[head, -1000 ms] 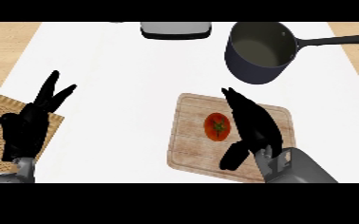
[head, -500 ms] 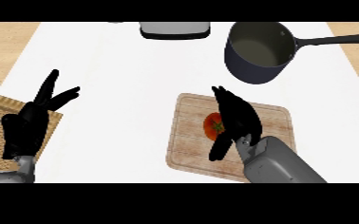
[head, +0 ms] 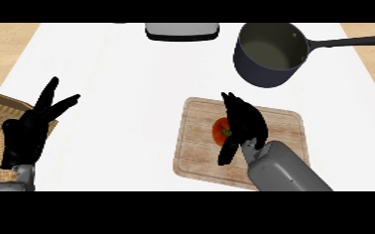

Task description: Pick the tomato from the cutting board and place it in the pot

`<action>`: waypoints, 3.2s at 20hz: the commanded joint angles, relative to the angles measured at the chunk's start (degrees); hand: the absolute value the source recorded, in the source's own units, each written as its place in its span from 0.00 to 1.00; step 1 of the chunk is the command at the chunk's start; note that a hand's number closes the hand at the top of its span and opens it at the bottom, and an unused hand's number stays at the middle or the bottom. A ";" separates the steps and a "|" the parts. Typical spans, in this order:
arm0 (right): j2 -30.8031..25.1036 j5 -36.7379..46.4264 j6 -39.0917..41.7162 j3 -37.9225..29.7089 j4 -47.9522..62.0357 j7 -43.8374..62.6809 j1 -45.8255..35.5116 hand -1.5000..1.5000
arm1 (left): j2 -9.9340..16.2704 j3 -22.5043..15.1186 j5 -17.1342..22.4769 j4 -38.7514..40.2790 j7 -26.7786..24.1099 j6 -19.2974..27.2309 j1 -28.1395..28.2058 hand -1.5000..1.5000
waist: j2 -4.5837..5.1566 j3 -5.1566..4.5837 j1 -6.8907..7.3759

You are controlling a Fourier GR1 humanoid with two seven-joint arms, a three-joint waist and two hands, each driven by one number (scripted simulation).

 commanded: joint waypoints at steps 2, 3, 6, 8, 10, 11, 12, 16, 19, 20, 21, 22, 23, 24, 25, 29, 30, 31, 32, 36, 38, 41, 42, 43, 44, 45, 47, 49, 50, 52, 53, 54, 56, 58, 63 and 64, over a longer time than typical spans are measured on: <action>3.72 2.66 1.35 -2.55 3.94 0.18 -1.34 0.00 | -1.18 0.86 -1.71 -1.53 2.72 0.12 3.35 0.50 | 0.14 -0.64 0.30; 3.07 3.46 0.53 -2.98 4.84 -3.66 1.24 0.00 | -1.20 2.64 -1.43 1.00 2.44 -0.88 1.41 0.50 | 0.18 -0.64 0.11; 4.01 3.86 5.05 -3.46 5.61 -4.96 -0.07 1.00 | -2.10 2.92 -2.56 0.64 2.37 -1.49 1.82 0.50 | 0.18 -0.65 0.13; 2.75 6.68 2.62 -1.70 4.39 -9.04 2.48 1.00 | -2.34 4.34 -1.52 3.60 -3.22 -3.50 4.80 0.50 | 0.17 -0.65 0.12; 4.80 8.59 2.87 -3.31 5.08 -10.13 2.11 1.00 | -2.51 4.87 -2.09 0.89 1.10 -4.52 3.35 0.50 | 0.16 -0.65 0.08; 2.96 8.45 1.84 -4.90 8.79 -15.07 1.41 1.00 | -2.08 5.98 -2.74 3.43 1.11 -3.76 1.21 0.50 | 0.21 -0.64 0.07; 6.82 11.21 -0.35 -3.77 13.64 -13.43 -0.25 1.00 | -2.98 5.94 -2.09 3.40 -3.11 -5.08 4.78 0.50 | 0.23 -0.65 0.31; 3.15 10.71 4.00 -2.94 6.37 -18.29 4.11 1.00 | -3.56 6.28 -4.37 2.27 -1.49 -4.39 3.79 0.50 | 0.18 -0.65 0.01; -4.34 6.57 12.45 1.67 0.99 -30.96 3.70 1.00 | -2.33 6.25 -3.12 2.32 -0.23 -5.40 3.50 0.50 | 0.09 -0.64 -0.35; -5.48 6.60 13.66 4.26 -0.23 -35.15 3.94 1.00 | -5.22 4.06 -5.55 2.32 -0.93 -2.38 3.51 0.50 | 0.13 -0.63 -0.52; -8.83 6.77 14.52 6.11 -1.74 -39.99 5.38 1.00 | -3.39 6.40 -3.17 3.65 -1.23 -4.54 3.84 0.50 | 0.11 -0.65 -0.55; -9.66 8.45 12.92 7.37 -1.29 -42.52 5.77 1.00 | -2.67 6.32 -3.61 3.00 -0.38 -4.83 2.97 0.50 | 0.18 -0.60 -0.26; -13.71 7.51 14.04 5.89 -3.77 -45.56 6.30 1.00 | -2.93 6.12 -4.34 3.06 -0.26 -4.24 2.06 0.50 | 0.10 -0.62 -0.77; -14.41 7.73 13.41 4.53 -3.57 -47.20 5.91 1.00 | -2.68 6.59 -3.11 2.74 -0.35 -5.81 2.99 0.50 | 0.13 -0.63 -0.26; -16.78 7.78 12.87 3.43 -4.14 -50.00 7.00 1.00 | -3.64 5.78 -4.49 0.83 -0.21 -4.43 4.32 0.50 | 0.09 -0.62 -0.15; -16.75 13.16 9.36 0.65 -7.93 -48.37 6.04 1.00 | -4.79 5.32 -6.35 4.21 0.22 -4.29 1.06 0.50 | 0.14 -0.65 -0.36; -20.28 12.94 7.48 -0.67 -10.61 -51.22 8.69 1.00 | -2.52 9.06 -2.94 5.52 -4.17 -7.37 3.72 0.50 | 0.07 -0.66 -0.40; -18.81 14.39 7.81 -0.62 -12.10 -48.11 7.96 1.00 | -6.72 5.00 -6.22 3.40 -3.58 -3.97 6.57 0.50 | 0.02 -0.66 -0.24; -21.16 14.55 4.15 -2.21 -14.52 -50.38 9.28 1.00 | -2.12 8.28 -4.31 2.02 3.04 -5.41 0.37 0.50 | -0.08 -0.60 -1.00; -20.16 15.72 -1.46 -7.98 -23.29 -45.68 9.65 1.00 | -4.00 7.99 -4.30 3.54 -0.48 -5.11 2.78 0.50 | -0.25 -0.65 -1.67; -20.91 16.48 -5.06 -12.35 -25.12 -45.70 8.72 1.00 | -4.61 6.80 -5.55 2.49 0.20 -4.40 4.06 0.50 | -0.26 -0.60 -1.44; -21.56 13.49 -3.88 -17.93 -29.25 -44.66 9.31 1.00 | -5.95 6.42 -6.08 2.71 -1.95 -4.18 4.38 0.50 | -0.03 -0.65 -0.85; -19.85 10.66 -0.89 -19.01 -32.09 -41.63 7.67 1.00 | -5.56 7.18 -6.02 5.72 -1.81 -4.43 1.99 0.50 | 0.02 -0.69 -1.03; -18.82 9.08 -2.97 -20.27 -31.44 -43.38 10.29 1.00 | -5.19 7.46 -5.38 4.37 -1.90 -5.43 3.41 0.50 | 0.05 -0.65 -0.68; -19.18 5.40 -2.64 -23.42 -30.57 -45.31 9.89 1.00 | -3.36 8.92 -4.93 4.53 -0.64 -6.10 1.43 0.50 | 0.11 -0.63 -0.69; -19.82 3.38 -1.00 -25.81 -30.64 -45.58 9.71 1.00 | -4.42 8.05 -4.90 2.84 1.28 -5.96 1.40 0.50 | 0.10 -0.63 -0.49; -20.09 -0.51 -0.65 -31.49 -26.25 -47.38 6.00 1.00 | -5.87 6.69 -5.89 0.27 1.01 -5.06 3.72 0.50 | 0.17 -0.61 0.18; -17.92 -1.53 0.42 -31.75 -24.26 -46.84 3.55 1.00 | -7.18 6.53 -7.23 7.09 -2.66 -5.04 0.61 0.50 | 0.32 -0.67 -0.04; -19.47 -3.78 2.03 -34.96 -22.94 -48.26 2.62 1.00 | -5.40 7.88 -5.97 2.87 -1.61 -6.56 2.91 0.50 | 0.22 -0.65 0.22; -16.18 -1.38 1.22 -33.45 -21.68 -47.05 0.89 1.00 | -6.08 7.06 -7.22 1.36 0.77 -6.68 3.11 0.50 | 0.19 -0.65 0.21; -19.58 -5.48 1.63 -38.92 -14.66 -52.03 -2.31 1.00 | -4.01 9.30 -5.28 1.96 -0.04 -7.87 2.84 0.50 | 0.33 -0.63 0.63; -16.47 -1.07 -1.49 -36.26 -14.34 -52.84 -0.49 1.00 | -6.87 7.64 -7.18 1.89 -0.99 -6.29 3.66 0.50 | 0.25 -0.64 0.35; -14.97 -0.03 -0.03 -35.34 -12.62 -51.01 -4.33 1.00 | -6.84 7.87 -8.49 2.63 1.67 -6.09 0.03 0.50 | 0.24 -0.65 0.28; -14.52 0.27 -1.74 -36.07 -3.64 -53.52 -10.00 1.00 | -6.76 7.14 -8.38 0.24 2.71 -6.60 1.21 0.50 | 0.33 -0.64 0.80; -14.73 3.23 -3.82 -37.32 13.63 -59.31 -20.77 1.00 | -6.92 8.22 -7.53 2.41 1.23 -8.19 1.20 0.50 | 0.54 -0.65 1.39; -14.99 4.19 -4.18 -37.03 13.66 -62.02 -18.05 1.00 | -5.96 9.67 -6.64 0.08 1.07 -9.35 3.61 0.50 | 0.36 -0.64 0.96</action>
